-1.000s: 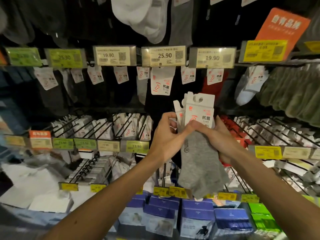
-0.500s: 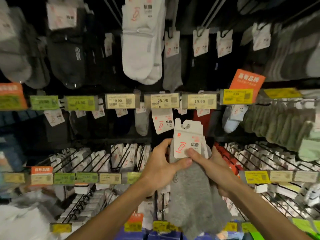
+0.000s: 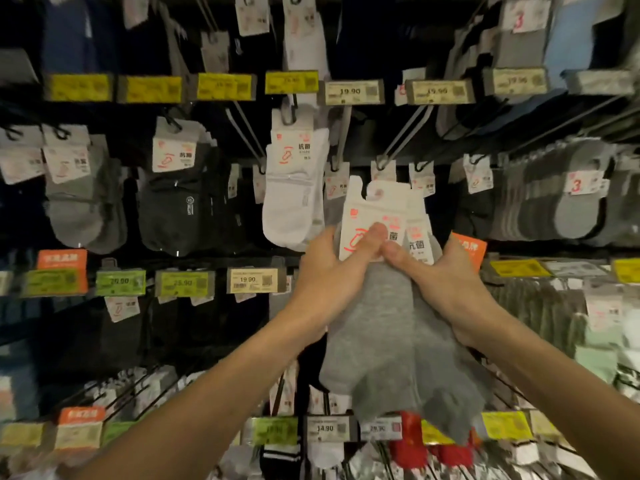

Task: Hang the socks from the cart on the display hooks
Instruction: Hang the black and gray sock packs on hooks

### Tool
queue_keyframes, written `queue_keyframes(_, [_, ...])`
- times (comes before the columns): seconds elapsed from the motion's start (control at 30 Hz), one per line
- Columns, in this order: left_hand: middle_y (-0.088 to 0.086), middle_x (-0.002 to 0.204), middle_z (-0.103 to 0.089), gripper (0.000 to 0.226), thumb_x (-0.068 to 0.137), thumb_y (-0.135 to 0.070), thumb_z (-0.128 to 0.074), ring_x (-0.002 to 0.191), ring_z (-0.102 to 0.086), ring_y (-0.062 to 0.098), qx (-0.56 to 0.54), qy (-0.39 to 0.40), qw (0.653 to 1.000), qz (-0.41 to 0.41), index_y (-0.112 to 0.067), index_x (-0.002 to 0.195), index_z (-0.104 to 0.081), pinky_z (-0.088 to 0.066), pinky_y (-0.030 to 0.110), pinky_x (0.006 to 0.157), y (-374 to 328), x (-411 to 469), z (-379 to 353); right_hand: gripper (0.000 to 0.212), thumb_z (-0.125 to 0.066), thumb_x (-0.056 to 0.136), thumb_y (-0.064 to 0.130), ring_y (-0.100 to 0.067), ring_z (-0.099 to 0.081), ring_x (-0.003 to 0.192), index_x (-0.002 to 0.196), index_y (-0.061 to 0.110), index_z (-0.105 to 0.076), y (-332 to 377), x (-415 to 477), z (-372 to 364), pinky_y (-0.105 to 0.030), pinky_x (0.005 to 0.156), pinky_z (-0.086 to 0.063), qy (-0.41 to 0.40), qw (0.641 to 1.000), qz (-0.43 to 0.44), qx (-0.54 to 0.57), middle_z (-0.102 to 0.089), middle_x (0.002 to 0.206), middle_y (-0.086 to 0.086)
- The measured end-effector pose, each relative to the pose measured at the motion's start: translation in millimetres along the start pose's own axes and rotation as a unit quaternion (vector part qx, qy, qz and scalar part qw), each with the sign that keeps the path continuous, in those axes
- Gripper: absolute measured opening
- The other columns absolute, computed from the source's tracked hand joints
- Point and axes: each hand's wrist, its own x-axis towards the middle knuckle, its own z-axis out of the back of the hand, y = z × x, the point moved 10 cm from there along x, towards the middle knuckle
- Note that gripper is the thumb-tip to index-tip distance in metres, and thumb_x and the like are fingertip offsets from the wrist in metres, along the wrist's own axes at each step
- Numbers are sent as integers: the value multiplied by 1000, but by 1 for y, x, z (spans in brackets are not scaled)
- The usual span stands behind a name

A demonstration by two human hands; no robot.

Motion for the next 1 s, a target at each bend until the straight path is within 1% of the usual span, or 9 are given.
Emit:
queue_keyframes(0.07, [-12, 99, -76, 22, 89, -47, -69, 94, -72, 6, -17, -45, 999, -7, -30, 101, -72, -57, 36, 91, -14, 12, 6, 37, -81, 76, 31, 11, -67, 67, 101, 24, -55, 17, 14, -1, -8, 51, -48, 7, 1000, 12, 10, -72, 70, 24])
queue_keyframes(0.13, [-11, 99, -77, 25, 90, -48, -67, 96, -72, 8, -24, -45, 999, -4, -28, 104, -73, -56, 38, 93, -26, 26, 7, 32, -78, 80, 32, 11, -66, 63, 101, 25, -55, 31, 29, 0, -8, 48, -48, 9, 1000, 17, 21, -70, 67, 23])
queue_keyframes(0.37, [-5, 98, -78, 26, 94, -40, -64, 90, -74, 11, -36, 10, 999, 34, -20, 108, -73, -59, 28, 75, -44, 67, -6, 46, -74, 83, 37, 0, -71, 65, 120, 18, -56, 49, 81, 17, -16, 46, -51, 19, 999, 32, 37, -73, 88, 9])
queue_keyframes(0.47, [1, 96, -78, 23, 94, -29, -66, 87, -75, 16, -60, -7, 997, 45, -14, 111, -71, -60, 31, 69, -42, 83, -2, 38, -77, 81, 33, -3, -72, 64, 111, 23, -56, 49, 100, 26, -19, 45, -52, 24, 998, 37, 38, -74, 86, 7])
queue_keyframes(0.57, [3, 99, -76, 37, 90, -14, -69, 83, -75, 15, -14, -52, 999, 4, -21, 126, -60, -60, 31, 69, -50, 103, 7, 52, -81, 78, 35, -3, -72, 69, 119, 21, -53, 44, 113, 28, -18, 47, -53, 31, 998, 43, 17, -74, 94, 5])
queue_keyframes(0.67, [2, 102, -69, 50, 90, -12, -65, 74, -73, 10, 53, -78, 995, -30, -38, 130, -51, -59, 30, 66, -59, 120, 12, 59, -81, 76, 38, -2, -72, 72, 125, 22, -52, 45, 124, 34, -17, 50, -53, 25, 998, 58, 5, -74, 92, 9])
queue_keyframes(0.77, [2, 99, -70, 46, 93, -18, -63, 73, -73, 13, 85, -92, 991, -53, -41, 131, -50, -61, 35, 72, -66, 135, 15, 67, -80, 75, 40, -7, -73, 81, 131, 20, -50, 48, 136, 43, -21, 58, -54, 19, 997, 72, -1, -75, 95, 7])
queue_keyframes(0.9, [-5, 93, -70, 41, 96, -22, -61, 75, -74, 12, 133, -100, 983, -82, -42, 129, -50, -61, 38, 79, -75, 152, 15, 61, -80, 76, 38, -2, -73, 73, 127, 21, -51, 50, 143, 47, -15, 49, -52, 31, 995, 92, 0, -75, 93, 7])
queue_keyframes(1.0, [-1, 101, -70, 44, 97, -20, -60, 70, -73, 9, 143, -100, 978, -116, -41, 133, -47, -62, 33, 70, -82, 157, 15, 78, -80, 65, 45, -2, -73, 73, 132, 19, -50, 51, 144, 46, -14, 49, -53, 46, 994, 103, -2, -76, 93, 6])
